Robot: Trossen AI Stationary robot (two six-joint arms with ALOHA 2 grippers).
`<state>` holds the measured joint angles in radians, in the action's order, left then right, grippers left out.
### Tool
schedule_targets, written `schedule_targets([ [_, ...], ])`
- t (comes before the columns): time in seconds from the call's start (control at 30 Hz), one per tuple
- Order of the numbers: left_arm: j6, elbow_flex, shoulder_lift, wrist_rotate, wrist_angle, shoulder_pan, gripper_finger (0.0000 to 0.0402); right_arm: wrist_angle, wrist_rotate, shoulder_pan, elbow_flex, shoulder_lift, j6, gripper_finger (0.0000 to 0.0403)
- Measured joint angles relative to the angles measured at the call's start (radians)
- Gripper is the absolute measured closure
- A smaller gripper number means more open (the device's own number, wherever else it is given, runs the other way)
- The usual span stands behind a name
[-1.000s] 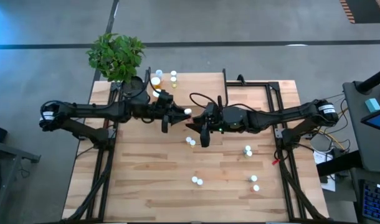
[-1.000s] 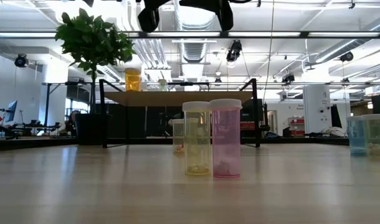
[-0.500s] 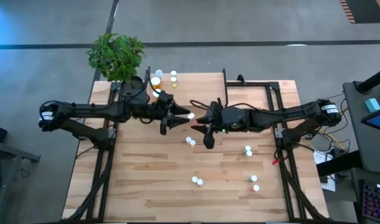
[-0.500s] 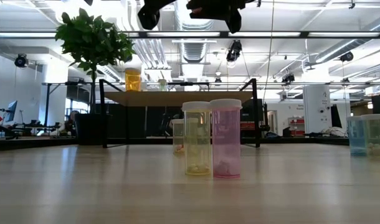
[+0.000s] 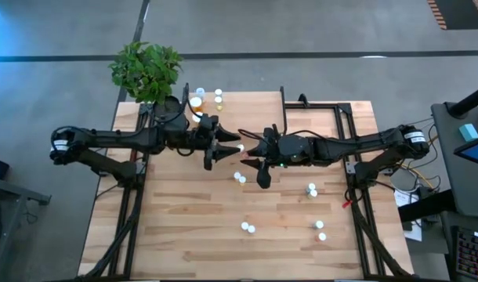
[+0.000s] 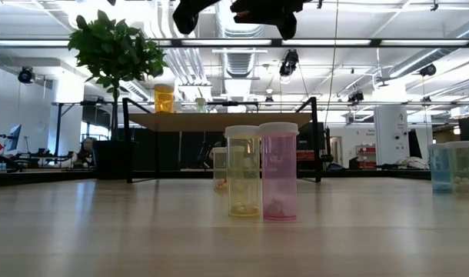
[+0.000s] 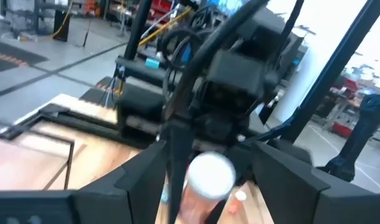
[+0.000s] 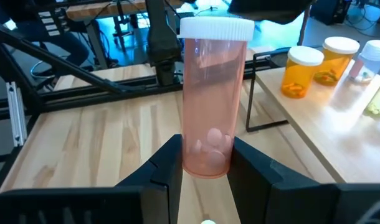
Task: Pick and place medicine bottles onto shelf by color
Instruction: Put the pink pill bottle on the shelf
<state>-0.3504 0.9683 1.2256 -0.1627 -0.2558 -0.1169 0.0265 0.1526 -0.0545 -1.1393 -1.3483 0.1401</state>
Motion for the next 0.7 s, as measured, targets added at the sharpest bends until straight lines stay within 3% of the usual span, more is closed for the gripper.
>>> schedule_targets([
  [0.2,-0.001,0.007,0.040,-0.013,0.003,0.001,0.0189,-0.001,-0.003,0.014,0.000,-0.001,-0.010,0.0305],
  [0.7,0.042,0.007,0.040,-0.015,-0.016,0.001,0.0245,-0.001,-0.006,0.016,0.000,-0.001,0.002,0.0305],
])
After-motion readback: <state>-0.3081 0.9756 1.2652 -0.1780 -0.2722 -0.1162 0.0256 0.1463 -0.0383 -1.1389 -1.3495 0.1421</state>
